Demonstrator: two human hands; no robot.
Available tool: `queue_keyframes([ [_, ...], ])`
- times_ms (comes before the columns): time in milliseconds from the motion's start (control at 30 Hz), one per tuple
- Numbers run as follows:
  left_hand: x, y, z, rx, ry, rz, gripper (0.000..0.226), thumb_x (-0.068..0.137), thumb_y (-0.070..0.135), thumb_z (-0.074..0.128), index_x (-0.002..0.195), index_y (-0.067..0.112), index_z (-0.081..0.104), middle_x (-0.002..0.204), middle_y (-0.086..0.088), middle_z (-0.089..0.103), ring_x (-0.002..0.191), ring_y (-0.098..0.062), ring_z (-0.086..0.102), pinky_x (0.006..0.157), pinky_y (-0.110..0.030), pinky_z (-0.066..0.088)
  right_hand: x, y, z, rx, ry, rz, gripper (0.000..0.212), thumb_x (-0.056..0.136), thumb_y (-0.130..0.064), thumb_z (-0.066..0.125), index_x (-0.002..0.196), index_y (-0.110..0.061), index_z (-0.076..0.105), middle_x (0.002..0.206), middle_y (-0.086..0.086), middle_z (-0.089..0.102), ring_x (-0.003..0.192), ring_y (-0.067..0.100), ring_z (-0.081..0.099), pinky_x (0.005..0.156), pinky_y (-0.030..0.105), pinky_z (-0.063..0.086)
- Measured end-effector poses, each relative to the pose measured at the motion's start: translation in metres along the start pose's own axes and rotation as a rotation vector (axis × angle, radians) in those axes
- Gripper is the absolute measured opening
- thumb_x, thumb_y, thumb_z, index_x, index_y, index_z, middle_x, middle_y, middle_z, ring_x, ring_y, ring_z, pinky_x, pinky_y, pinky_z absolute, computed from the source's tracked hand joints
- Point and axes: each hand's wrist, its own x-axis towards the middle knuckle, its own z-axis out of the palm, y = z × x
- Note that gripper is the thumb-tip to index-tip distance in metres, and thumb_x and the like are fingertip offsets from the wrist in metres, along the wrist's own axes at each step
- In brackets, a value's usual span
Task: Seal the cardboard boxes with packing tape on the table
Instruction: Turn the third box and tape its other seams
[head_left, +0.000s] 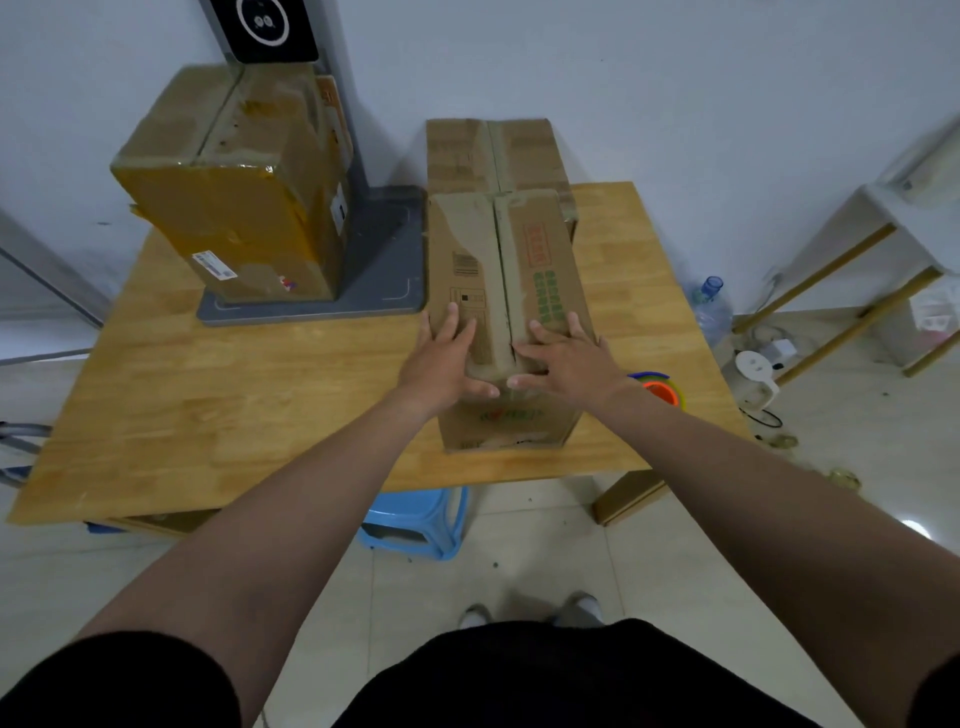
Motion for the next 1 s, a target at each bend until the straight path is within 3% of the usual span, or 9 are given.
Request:
queue_keyframes([
  [167,0.001,-0.028,-0.017,-0.006,-0.009,0.128,0.123,0.067,0.048,0.092,0.164,0.024,0.019,0.171,0.011,-0.002,0.156,-0.019,0.016,0.123,-0.044,0.028,0.002,-0.002,0.002,-0.028,0.003,0.027,0.077,0.089,-0.070,0.054,0.155,-0.047,0.023,0.168,-0.014,0.001,0.154,0.035,-0.012,0.117,0.070,0.009],
  [400,-0.001,-0.056,-0.037,-0.001,-0.091,0.257,0.119,0.069,0.028,0.094,0.163,0.025,0.020,0.169,0.016,0.006,0.156,-0.014,0.016,0.124,-0.035,0.018,0.002,0.002,0.002,-0.002,0.002,0.020,0.072,0.092,-0.056,0.060,0.154,-0.049,0.024,0.168,-0.014,0.002,0.154,0.034,-0.012,0.118,0.069,0.007],
  [467,0.000,-0.049,-0.038,0.046,-0.142,0.239,0.121,0.071,0.037,0.092,0.164,0.025,0.014,0.171,0.013,-0.002,0.158,-0.021,0.003,0.126,-0.043,0.012,0.002,0.002,0.002,-0.012,-0.003,0.023,0.073,0.093,-0.051,0.062,0.154,-0.049,0.023,0.168,-0.015,0.000,0.154,0.033,-0.013,0.119,0.068,0.006],
  [567,0.000,-0.031,-0.036,0.144,-0.172,0.185,0.120,0.074,0.066,0.079,0.165,0.027,0.012,0.171,0.008,-0.009,0.156,-0.024,-0.020,0.122,-0.063,-0.004,0.004,0.000,0.003,-0.034,-0.012,0.030,0.076,0.094,-0.041,0.067,0.154,-0.051,0.021,0.168,-0.016,-0.001,0.154,0.033,-0.012,0.119,0.068,0.006],
  [633,0.001,-0.014,-0.031,0.142,-0.145,0.158,0.113,0.078,0.074,0.069,0.164,0.025,0.014,0.172,0.001,-0.008,0.155,-0.025,-0.022,0.121,-0.066,-0.006,0.004,0.001,0.002,-0.053,-0.009,0.036,0.079,0.093,-0.034,0.069,0.154,-0.051,0.021,0.168,-0.016,0.000,0.154,0.033,-0.011,0.119,0.068,0.008],
  [733,0.006,0.010,-0.022,0.210,-0.083,0.128,0.107,0.080,0.070,0.071,0.163,0.021,0.024,0.172,-0.007,0.004,0.156,-0.041,-0.007,0.123,-0.065,0.010,0.002,0.000,0.000,-0.096,-0.013,0.033,0.079,0.093,-0.036,0.069,0.154,-0.050,0.022,0.168,-0.015,0.000,0.154,0.034,-0.009,0.118,0.068,0.013],
  [867,0.014,0.025,-0.019,0.284,-0.048,0.088,0.105,0.073,0.067,0.079,0.157,0.020,0.036,0.169,-0.008,0.020,0.152,-0.050,0.010,0.118,-0.064,0.028,0.009,-0.006,-0.002,-0.077,-0.019,0.069,0.077,0.085,-0.074,0.055,0.153,-0.047,0.030,0.168,-0.011,0.009,0.154,0.037,-0.006,0.114,0.066,0.030],
  [1000,0.011,0.018,-0.020,0.252,-0.029,0.102,0.110,0.072,0.062,0.083,0.161,0.027,0.028,0.171,-0.003,0.016,0.156,-0.041,0.009,0.119,-0.055,0.029,0.012,-0.006,-0.008,-0.171,-0.035,0.060,0.084,0.086,-0.065,0.062,0.157,-0.040,0.024,0.166,0.006,0.021,0.155,0.036,0.004,0.111,0.055,0.037],
])
